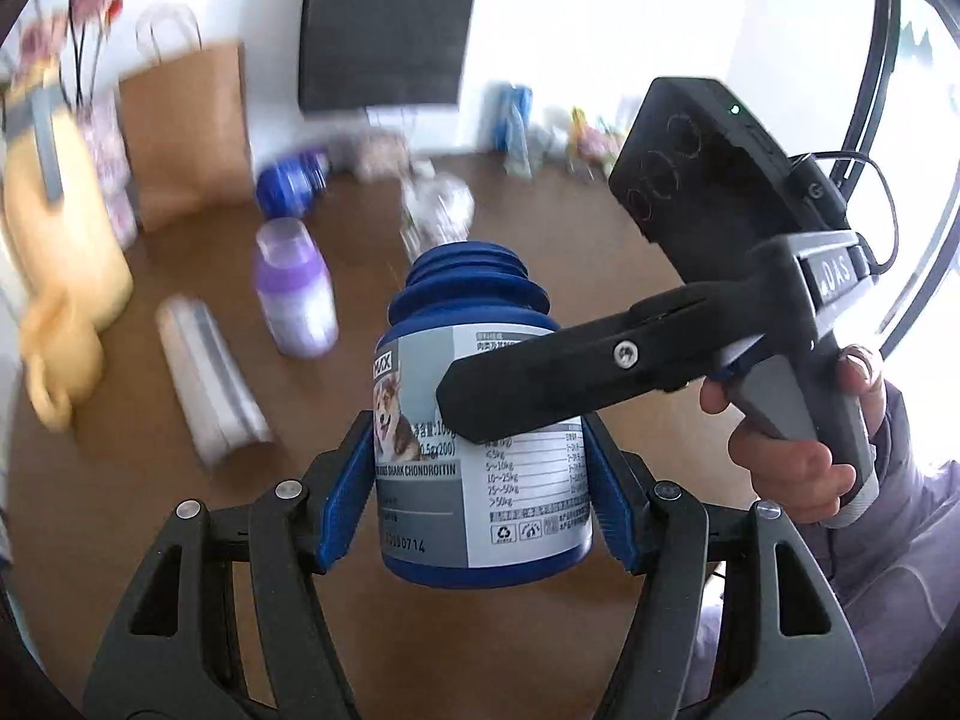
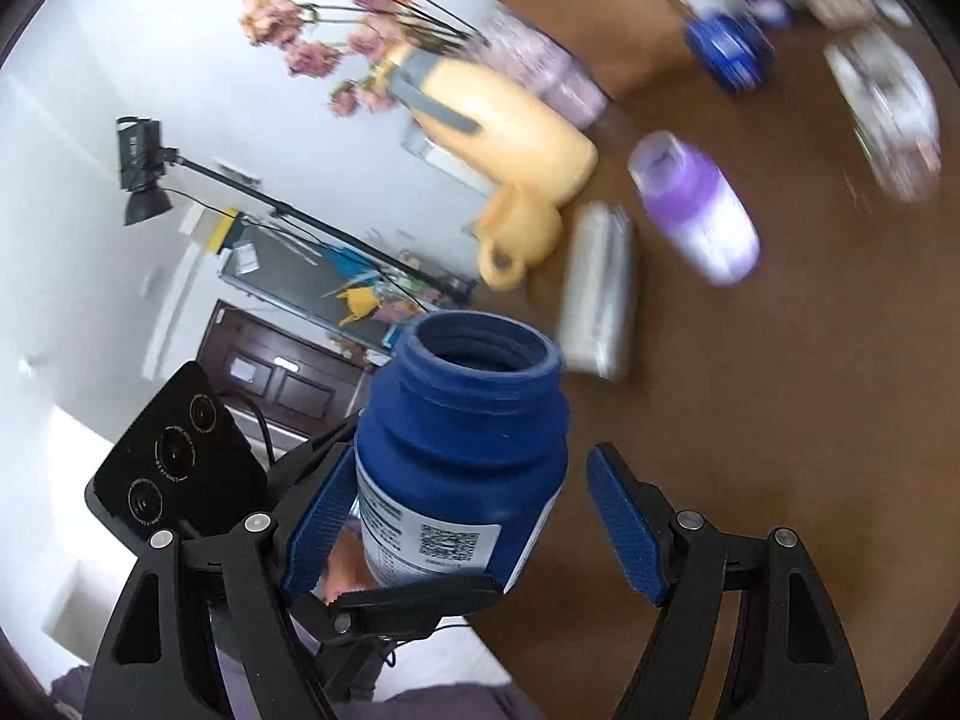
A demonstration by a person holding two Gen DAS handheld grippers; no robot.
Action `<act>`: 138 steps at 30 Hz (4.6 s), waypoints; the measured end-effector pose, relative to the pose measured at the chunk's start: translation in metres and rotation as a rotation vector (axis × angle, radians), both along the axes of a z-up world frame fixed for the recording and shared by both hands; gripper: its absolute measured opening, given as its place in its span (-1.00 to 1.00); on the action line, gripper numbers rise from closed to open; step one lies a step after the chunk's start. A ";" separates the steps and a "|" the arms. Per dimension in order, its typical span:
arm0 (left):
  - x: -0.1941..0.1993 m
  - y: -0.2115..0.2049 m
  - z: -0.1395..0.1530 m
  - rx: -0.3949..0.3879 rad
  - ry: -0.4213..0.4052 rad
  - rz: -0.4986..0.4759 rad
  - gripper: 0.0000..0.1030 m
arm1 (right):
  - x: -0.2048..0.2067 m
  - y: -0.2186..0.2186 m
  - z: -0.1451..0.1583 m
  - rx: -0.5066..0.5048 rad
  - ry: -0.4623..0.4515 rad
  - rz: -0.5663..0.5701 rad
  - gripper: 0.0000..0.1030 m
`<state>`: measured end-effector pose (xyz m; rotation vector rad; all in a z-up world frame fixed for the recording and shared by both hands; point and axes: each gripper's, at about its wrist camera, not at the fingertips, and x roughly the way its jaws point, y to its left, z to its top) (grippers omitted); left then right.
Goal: Flip cup upright
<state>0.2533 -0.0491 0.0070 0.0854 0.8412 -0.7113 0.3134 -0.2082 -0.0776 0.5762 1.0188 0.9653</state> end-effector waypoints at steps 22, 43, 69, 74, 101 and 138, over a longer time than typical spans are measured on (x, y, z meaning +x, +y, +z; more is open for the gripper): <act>-0.107 0.015 -0.078 -0.038 -0.062 0.234 0.38 | -0.131 0.064 -0.029 -0.763 -0.633 -0.284 0.37; -0.102 0.005 -0.101 -0.049 -0.127 0.228 0.05 | -0.166 0.050 -0.041 -0.617 -0.542 -0.234 0.37; -0.076 0.037 -0.082 -0.033 -0.120 0.409 0.41 | -0.112 0.022 -0.038 -0.637 -0.495 -0.390 -0.10; -0.099 0.035 -0.052 0.000 -0.170 0.485 0.69 | -0.140 0.010 -0.017 -0.700 -0.502 -0.428 0.49; -0.239 0.038 0.016 0.131 -0.336 0.668 1.00 | -0.287 0.001 0.018 -0.705 -0.495 -0.533 0.58; -0.242 0.038 0.010 0.148 -0.311 0.655 1.00 | -0.293 -0.005 0.022 -0.702 -0.519 -0.564 0.58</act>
